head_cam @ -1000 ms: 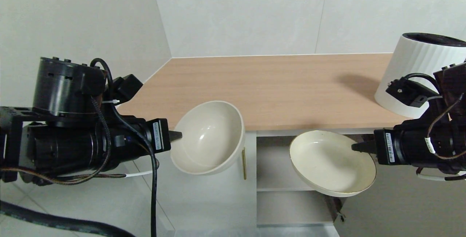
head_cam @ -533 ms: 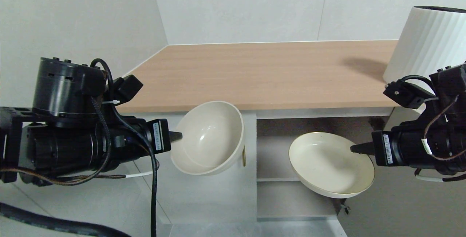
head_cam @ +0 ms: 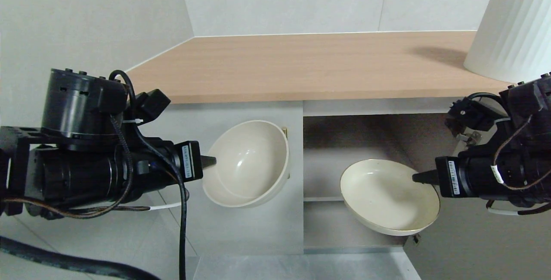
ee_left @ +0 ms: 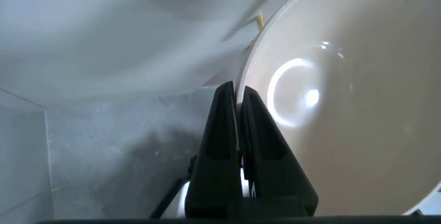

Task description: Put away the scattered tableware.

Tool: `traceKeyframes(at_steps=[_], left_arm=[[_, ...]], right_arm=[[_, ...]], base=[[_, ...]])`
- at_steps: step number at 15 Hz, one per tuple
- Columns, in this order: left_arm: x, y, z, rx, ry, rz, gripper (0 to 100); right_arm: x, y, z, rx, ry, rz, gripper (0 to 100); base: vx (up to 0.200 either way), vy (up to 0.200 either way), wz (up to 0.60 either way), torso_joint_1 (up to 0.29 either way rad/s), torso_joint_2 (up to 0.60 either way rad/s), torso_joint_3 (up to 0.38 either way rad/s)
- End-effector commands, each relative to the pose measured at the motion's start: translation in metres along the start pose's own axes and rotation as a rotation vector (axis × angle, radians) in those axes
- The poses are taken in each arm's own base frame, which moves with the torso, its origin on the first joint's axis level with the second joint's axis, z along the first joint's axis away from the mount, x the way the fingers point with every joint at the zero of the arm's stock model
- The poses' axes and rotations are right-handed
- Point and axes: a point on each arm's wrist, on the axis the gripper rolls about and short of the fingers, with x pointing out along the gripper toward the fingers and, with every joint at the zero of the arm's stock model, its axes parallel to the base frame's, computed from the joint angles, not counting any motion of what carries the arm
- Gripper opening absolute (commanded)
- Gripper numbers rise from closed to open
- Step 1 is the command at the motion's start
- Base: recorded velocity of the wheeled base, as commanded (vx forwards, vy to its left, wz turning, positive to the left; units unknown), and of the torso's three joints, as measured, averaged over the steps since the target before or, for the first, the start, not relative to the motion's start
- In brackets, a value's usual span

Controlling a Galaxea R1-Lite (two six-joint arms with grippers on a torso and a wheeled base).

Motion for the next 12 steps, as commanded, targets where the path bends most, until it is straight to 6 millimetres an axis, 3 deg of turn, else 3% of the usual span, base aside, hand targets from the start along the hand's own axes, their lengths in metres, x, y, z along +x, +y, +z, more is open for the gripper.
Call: traceKeyframes(at_steps=[1, 6, 12], left_arm=[[0.000, 0.000, 0.000, 0.000, 0.001, 0.000, 0], [0.002, 0.000, -0.001, 0.000, 0.007, 0.003, 0], [0.004, 0.000, -0.001, 0.000, 0.012, 0.004, 0]], right_arm=[[0.003, 0.000, -0.001, -0.001, 0.009, -0.003, 0], [0.014, -0.001, -0.002, 0.000, 0.039, -0.014, 0], [0.090, -0.008, -0.017, 0.001, 0.200, -0.108, 0]], base=[[0.000, 0.000, 0.00, -0.022, 0.09, 0.032], [0.000, 0.000, 0.00, -0.002, 0.01, 0.010], [0.000, 0.000, 0.00, 0.000, 0.00, 0.000]])
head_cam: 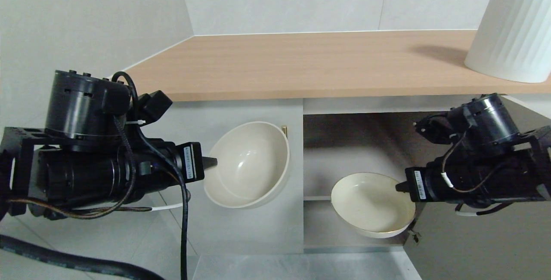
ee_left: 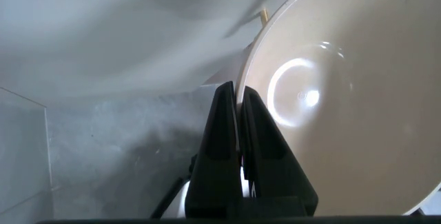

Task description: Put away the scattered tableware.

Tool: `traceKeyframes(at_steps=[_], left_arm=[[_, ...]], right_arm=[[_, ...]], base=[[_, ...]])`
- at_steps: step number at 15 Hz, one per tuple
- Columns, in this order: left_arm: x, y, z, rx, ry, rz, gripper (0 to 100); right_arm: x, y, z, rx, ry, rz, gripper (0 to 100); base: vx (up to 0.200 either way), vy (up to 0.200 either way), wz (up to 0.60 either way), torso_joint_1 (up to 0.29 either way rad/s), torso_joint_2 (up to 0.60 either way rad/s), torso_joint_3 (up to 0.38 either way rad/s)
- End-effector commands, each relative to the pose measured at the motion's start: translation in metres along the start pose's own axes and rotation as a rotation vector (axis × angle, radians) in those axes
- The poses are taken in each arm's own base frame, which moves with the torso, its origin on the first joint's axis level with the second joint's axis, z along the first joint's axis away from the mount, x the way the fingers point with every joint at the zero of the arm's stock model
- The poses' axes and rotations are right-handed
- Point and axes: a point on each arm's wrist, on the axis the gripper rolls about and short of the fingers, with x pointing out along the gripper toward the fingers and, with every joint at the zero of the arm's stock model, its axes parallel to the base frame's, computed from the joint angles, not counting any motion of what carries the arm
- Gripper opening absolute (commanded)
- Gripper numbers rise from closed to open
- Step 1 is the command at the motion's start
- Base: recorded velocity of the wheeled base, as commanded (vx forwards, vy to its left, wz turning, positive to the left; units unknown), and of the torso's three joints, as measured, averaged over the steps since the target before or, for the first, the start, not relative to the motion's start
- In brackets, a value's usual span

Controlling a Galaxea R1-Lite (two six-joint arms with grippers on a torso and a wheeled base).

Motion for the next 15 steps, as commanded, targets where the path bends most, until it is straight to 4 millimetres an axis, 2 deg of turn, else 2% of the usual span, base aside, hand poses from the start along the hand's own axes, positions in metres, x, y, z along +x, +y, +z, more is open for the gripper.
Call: traceKeyframes(at_steps=[1, 3, 4, 5, 7, 11, 15], left_arm=[[0.002, 0.000, -0.001, -0.001, 0.008, 0.004, 0], [0.006, 0.001, -0.003, -0.001, 0.025, 0.011, 0], [0.010, 0.002, -0.004, -0.001, 0.040, 0.018, 0], [0.014, 0.003, -0.006, 0.000, 0.060, 0.027, 0], [0.014, 0.003, -0.006, 0.000, 0.060, 0.027, 0], [0.016, 0.003, -0.007, 0.000, 0.064, 0.029, 0], [0.022, 0.002, -0.010, 0.002, 0.085, 0.031, 0]], right_arm=[[0.048, -0.002, -0.010, -0.002, 0.125, -0.053, 0], [0.083, -0.005, -0.016, 0.002, 0.135, -0.098, 0], [0.092, -0.006, -0.017, 0.002, 0.127, -0.118, 0], [0.114, -0.009, -0.022, 0.014, 0.107, -0.158, 0], [0.142, -0.012, -0.027, 0.059, 0.049, -0.175, 0], [0.174, -0.032, -0.027, 0.115, -0.013, -0.204, 0], [0.210, -0.062, -0.022, 0.173, -0.197, -0.301, 0]], base=[[0.000, 0.000, 0.00, 0.000, 0.00, 0.000], [0.000, 0.000, 0.00, 0.000, 0.00, 0.000], [0.000, 0.000, 0.00, 0.000, 0.00, 0.000], [0.000, 0.000, 0.00, 0.000, 0.00, 0.000], [0.000, 0.000, 0.00, 0.000, 0.00, 0.000], [0.000, 0.000, 0.00, 0.000, 0.00, 0.000], [0.000, 0.000, 0.00, 0.000, 0.00, 0.000]])
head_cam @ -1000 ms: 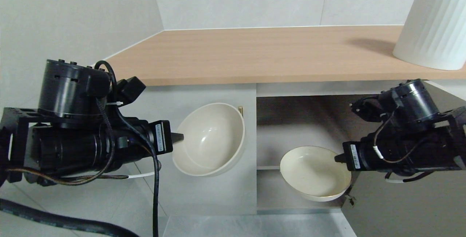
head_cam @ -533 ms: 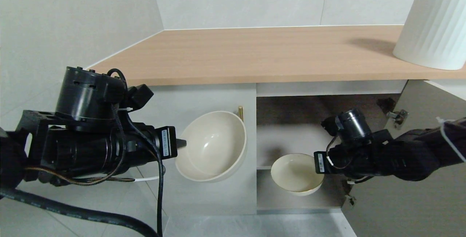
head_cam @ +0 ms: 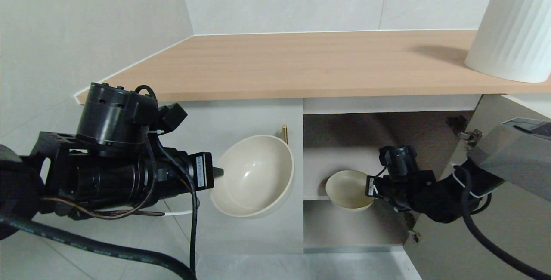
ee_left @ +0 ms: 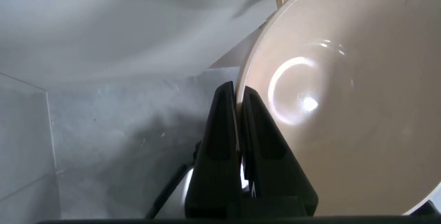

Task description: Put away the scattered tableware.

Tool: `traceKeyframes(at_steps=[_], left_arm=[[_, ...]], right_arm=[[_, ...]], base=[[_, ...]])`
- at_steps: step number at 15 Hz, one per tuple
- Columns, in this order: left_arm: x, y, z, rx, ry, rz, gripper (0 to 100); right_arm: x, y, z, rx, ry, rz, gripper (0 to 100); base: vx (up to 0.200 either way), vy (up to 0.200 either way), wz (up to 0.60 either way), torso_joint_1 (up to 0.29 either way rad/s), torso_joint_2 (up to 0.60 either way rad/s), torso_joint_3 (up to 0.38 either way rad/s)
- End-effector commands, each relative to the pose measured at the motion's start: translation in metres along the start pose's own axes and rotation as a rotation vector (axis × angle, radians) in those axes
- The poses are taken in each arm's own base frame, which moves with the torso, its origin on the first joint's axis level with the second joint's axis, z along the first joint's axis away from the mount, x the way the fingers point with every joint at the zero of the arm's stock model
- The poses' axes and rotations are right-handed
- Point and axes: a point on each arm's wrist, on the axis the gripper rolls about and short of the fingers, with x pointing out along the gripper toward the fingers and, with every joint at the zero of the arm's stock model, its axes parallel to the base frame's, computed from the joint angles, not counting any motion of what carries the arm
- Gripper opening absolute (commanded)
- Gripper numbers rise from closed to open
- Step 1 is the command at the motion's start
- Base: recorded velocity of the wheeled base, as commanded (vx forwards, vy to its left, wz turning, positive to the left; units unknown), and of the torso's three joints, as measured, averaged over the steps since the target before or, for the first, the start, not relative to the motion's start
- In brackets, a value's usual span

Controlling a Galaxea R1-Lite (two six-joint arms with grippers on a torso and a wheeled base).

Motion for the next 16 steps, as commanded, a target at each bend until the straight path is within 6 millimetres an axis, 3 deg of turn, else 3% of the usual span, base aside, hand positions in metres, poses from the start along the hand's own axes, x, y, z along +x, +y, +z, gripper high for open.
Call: traceKeyframes(at_steps=[1, 11, 16], left_arm=[[0.004, 0.000, -0.002, 0.000, 0.013, 0.005, 0], [0.011, -0.002, -0.007, 0.007, 0.042, 0.005, 0], [0.015, -0.002, -0.008, 0.009, 0.055, 0.007, 0]], right_arm=[[0.027, -0.014, -0.015, 0.009, -0.004, -0.052, 0], [0.059, -0.028, 0.002, 0.060, -0.071, -0.091, 0], [0.075, -0.025, 0.013, 0.075, -0.113, -0.111, 0]], base=[[0.000, 0.000, 0.00, 0.000, 0.00, 0.000], [0.000, 0.000, 0.00, 0.000, 0.00, 0.000], [0.000, 0.000, 0.00, 0.000, 0.00, 0.000]])
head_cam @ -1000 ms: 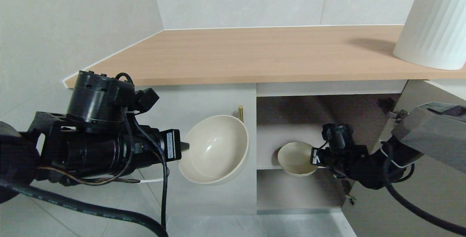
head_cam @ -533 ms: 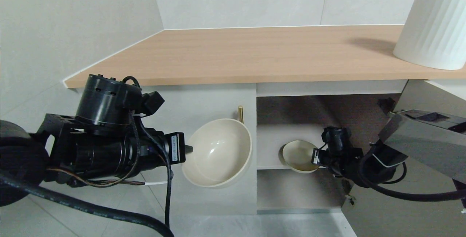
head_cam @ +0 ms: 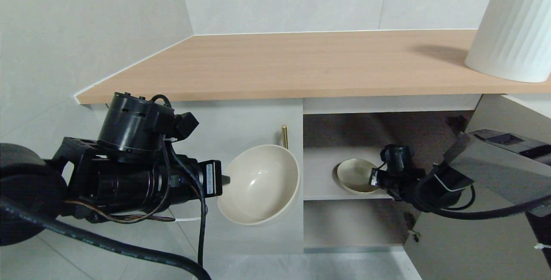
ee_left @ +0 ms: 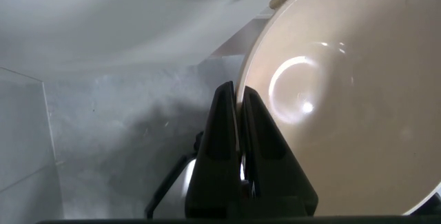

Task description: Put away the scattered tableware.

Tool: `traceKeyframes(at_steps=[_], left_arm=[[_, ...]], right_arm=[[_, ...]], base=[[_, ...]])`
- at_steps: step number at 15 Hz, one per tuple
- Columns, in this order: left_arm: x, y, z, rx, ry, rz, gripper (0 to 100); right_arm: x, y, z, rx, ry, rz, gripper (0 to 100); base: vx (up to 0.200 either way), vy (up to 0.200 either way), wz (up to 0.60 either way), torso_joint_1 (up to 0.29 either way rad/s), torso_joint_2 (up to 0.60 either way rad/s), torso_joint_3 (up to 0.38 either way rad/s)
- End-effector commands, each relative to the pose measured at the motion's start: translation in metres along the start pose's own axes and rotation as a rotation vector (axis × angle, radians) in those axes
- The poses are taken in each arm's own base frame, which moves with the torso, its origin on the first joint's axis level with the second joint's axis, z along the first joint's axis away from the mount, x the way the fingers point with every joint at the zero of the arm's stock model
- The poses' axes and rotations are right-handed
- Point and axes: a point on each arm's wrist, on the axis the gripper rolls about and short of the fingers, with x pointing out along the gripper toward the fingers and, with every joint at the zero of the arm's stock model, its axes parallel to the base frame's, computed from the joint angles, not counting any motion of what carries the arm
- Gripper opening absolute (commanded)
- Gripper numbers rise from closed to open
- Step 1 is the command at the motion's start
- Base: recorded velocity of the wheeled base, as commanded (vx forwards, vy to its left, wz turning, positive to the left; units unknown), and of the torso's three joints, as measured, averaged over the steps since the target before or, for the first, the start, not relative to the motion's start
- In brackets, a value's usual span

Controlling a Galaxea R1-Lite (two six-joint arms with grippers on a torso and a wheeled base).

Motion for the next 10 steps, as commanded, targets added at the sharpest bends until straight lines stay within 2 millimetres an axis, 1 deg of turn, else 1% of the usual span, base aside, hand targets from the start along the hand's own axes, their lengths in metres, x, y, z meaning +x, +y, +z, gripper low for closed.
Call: traceKeyframes(at_steps=[1, 4, 6, 7, 10], left_arm=[[0.0027, 0.0003, -0.0006, 0.000, 0.007, 0.004, 0], [0.0042, 0.0005, -0.0010, 0.000, 0.012, 0.006, 0], [0.0051, -0.0004, -0.0020, 0.003, 0.018, 0.003, 0], [0.0051, -0.0008, -0.0022, 0.004, 0.018, 0.002, 0], [0.0056, -0.0026, -0.0031, 0.008, 0.021, -0.003, 0]], right_arm=[[0.0098, 0.0026, 0.0003, 0.005, -0.017, -0.009, 0], [0.0107, 0.0031, 0.0023, 0.009, -0.023, -0.006, 0], [0.0126, 0.0027, -0.0002, 0.007, -0.018, -0.008, 0], [0.0134, 0.0027, -0.0008, 0.006, -0.016, -0.011, 100], [0.0116, 0.0030, 0.0015, 0.008, -0.017, -0.009, 100]], base=[[0.000, 0.000, 0.00, 0.000, 0.00, 0.000], [0.000, 0.000, 0.00, 0.000, 0.00, 0.000], [0.000, 0.000, 0.00, 0.000, 0.00, 0.000], [0.000, 0.000, 0.00, 0.000, 0.00, 0.000], [0.000, 0.000, 0.00, 0.000, 0.00, 0.000]])
